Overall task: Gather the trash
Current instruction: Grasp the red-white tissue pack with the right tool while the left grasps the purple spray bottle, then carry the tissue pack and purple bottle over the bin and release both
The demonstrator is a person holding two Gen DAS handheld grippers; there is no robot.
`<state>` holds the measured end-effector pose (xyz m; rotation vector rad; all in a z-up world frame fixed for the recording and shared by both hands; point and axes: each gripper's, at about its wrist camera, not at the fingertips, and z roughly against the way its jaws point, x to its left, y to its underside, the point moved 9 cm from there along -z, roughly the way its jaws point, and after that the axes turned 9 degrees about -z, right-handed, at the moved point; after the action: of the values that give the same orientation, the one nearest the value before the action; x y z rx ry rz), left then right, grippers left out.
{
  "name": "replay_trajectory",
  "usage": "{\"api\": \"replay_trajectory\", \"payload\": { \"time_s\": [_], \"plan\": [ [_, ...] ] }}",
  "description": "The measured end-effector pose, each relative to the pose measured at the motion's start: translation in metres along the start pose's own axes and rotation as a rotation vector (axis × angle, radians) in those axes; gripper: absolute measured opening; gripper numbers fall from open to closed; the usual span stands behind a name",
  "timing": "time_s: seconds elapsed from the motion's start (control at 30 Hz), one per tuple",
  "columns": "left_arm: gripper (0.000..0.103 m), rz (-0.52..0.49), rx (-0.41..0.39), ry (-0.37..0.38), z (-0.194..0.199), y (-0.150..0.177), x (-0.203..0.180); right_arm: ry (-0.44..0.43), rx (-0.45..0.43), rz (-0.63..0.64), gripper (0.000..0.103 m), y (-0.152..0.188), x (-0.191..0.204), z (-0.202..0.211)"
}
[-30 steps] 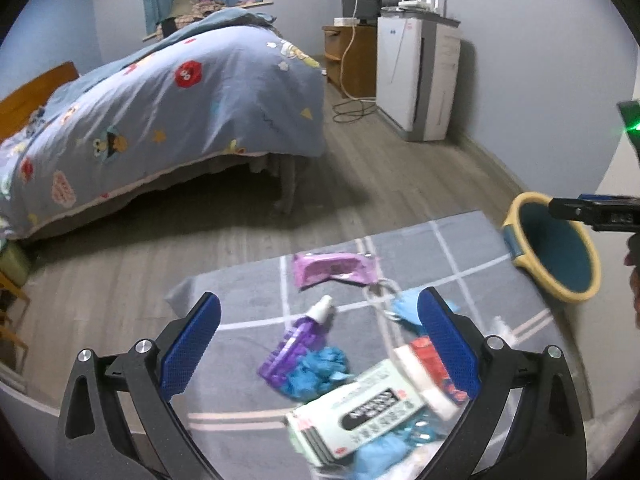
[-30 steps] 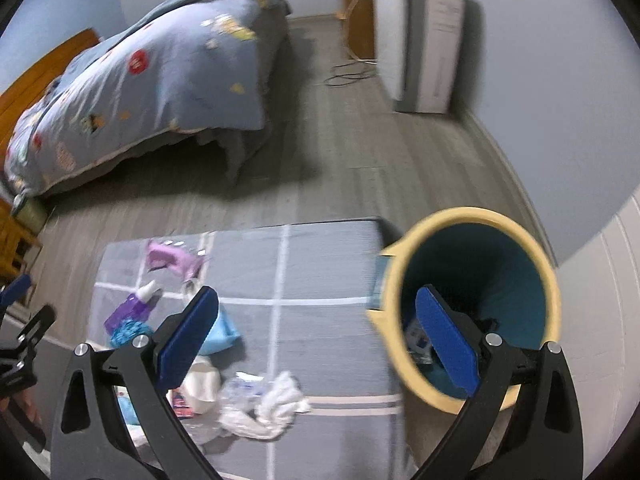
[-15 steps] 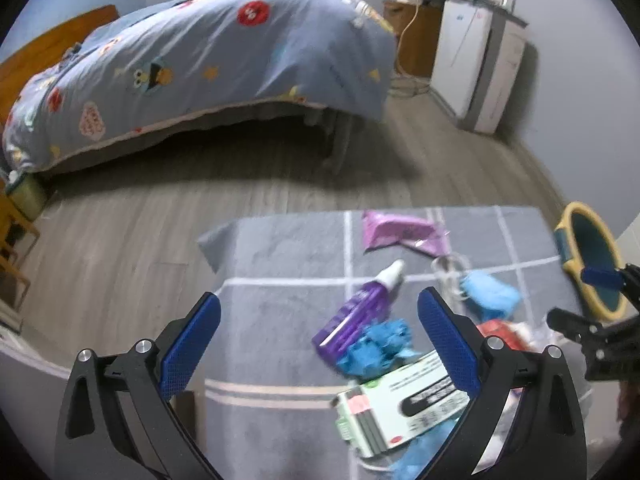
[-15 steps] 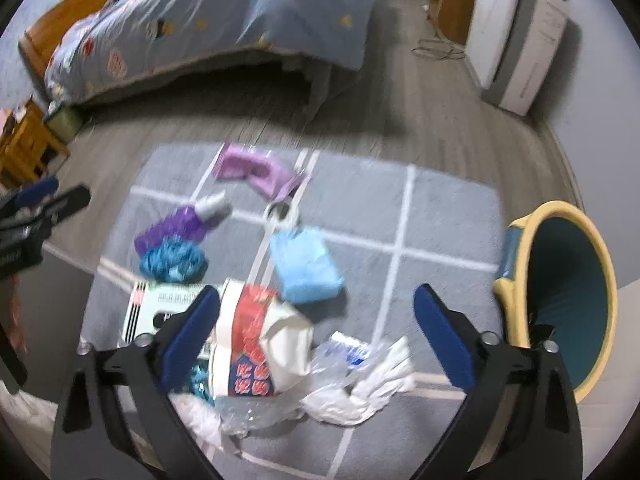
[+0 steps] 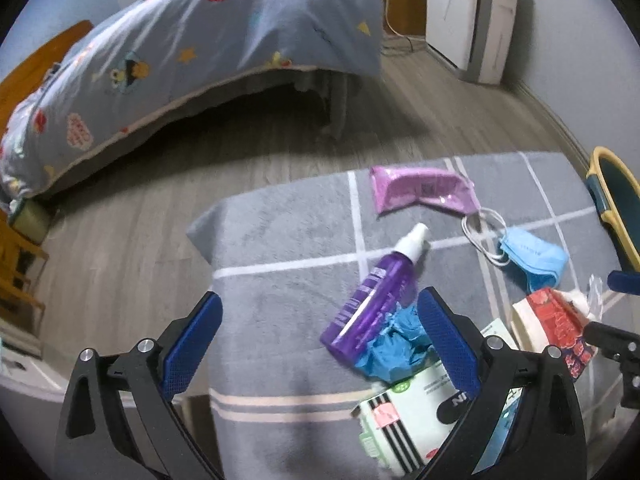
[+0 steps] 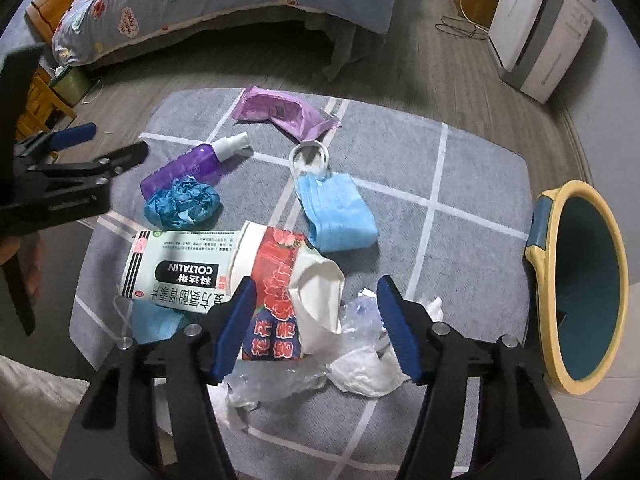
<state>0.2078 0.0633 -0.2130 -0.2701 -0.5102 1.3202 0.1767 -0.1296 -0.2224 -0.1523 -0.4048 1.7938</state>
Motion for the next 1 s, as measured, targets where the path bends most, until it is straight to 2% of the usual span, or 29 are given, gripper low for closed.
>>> {"api": "replay_trajectory", "payload": {
  "time_s": [0.17,0.37,0.43,0.5,0.67,0.73,0.8,0.87,1.0],
  "plan": [
    [0.097,0.011,0.031,0.027,-0.018,-0.002,-0.011,-0.010,0.014,0.017,0.057,0.004,0.001,-0.003],
    [0.093,-0.023,0.083,0.016,-0.042,0.005,-0.018,0.002,0.039,0.054,0.053,0.009,0.003,-0.010],
    [0.080,-0.028,0.101,0.028,-0.049,0.007,-0.019,0.002,0.046,0.060,0.052,0.010,0.004,-0.012],
    [0.078,-0.021,0.113,0.043,-0.056,0.008,-0.019,0.003,0.051,0.067,0.049,0.010,0.004,-0.015],
    [0.064,-0.005,0.132,0.076,-0.064,0.007,-0.023,-0.006,0.063,0.071,0.043,0.011,0.005,-0.019],
    [0.061,-0.011,0.142,0.079,-0.068,0.009,-0.025,-0.007,0.066,0.076,0.039,0.012,0.005,-0.020],
    [0.058,-0.008,0.145,0.088,-0.070,0.009,-0.028,-0.007,0.069,0.086,0.029,0.013,0.005,-0.022],
    [0.049,0.001,0.148,0.108,-0.071,0.009,-0.029,-0.005,0.072,0.094,0.020,0.014,0.006,-0.024],
    [0.040,0.006,0.149,0.116,-0.069,0.010,-0.028,-0.002,0.058,0.107,0.017,0.012,0.006,-0.020]
  ]
}}
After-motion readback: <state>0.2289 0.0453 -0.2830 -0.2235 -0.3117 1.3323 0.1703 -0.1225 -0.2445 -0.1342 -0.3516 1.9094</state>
